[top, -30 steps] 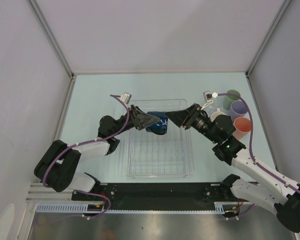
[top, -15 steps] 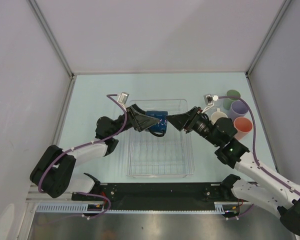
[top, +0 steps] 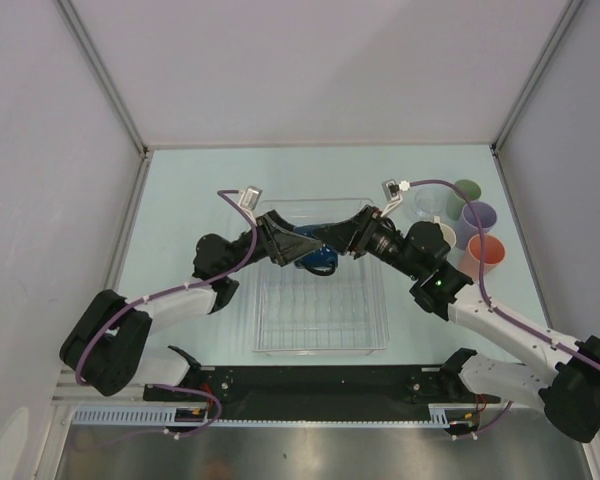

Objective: Unload the cups from the dish rack

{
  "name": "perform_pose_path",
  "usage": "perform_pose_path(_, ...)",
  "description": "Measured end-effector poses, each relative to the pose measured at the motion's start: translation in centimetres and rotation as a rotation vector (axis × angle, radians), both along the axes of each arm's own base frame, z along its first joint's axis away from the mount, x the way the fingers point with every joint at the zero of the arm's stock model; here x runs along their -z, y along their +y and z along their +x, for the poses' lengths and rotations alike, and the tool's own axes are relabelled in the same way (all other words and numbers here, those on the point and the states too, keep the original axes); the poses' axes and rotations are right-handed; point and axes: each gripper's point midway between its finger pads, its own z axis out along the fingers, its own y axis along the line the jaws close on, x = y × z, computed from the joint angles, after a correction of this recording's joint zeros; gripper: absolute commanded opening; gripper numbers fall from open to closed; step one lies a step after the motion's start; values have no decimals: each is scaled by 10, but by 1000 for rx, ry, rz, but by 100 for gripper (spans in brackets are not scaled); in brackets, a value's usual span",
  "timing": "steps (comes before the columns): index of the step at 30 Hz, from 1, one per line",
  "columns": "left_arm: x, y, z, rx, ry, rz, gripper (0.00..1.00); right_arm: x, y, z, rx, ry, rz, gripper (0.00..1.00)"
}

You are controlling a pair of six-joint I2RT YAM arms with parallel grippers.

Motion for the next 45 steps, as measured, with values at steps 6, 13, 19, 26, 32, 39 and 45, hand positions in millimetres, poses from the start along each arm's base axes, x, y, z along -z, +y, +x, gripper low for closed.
perform_pose_path(6,2,-2,1,-13,-35,12,0,-8,13,-4,-66,29,46,0)
perform_pose_path(13,2,-1,1,-25,-98,22,0,-9,14,-10,-91,71,57,0)
perform_pose_path(19,1,-8,-4,9,-105,30,1,-9,7,-17,-80,71,36,0)
perform_pose_path(26,-6,-21,-9,85,-118,79,62,-16,-10,-24,-18,54,13,0)
perform_pose_path(32,-4,-29,-12,143,-116,121,79,-14,-21,-27,27,51,-16,0)
perform_pose_path(39,6,-32,-11,173,-80,169,82,-5,-26,-26,55,72,-47,0)
perform_pose_path(45,10,-34,-8,178,-46,206,84,-2,-30,-23,86,84,-57,0)
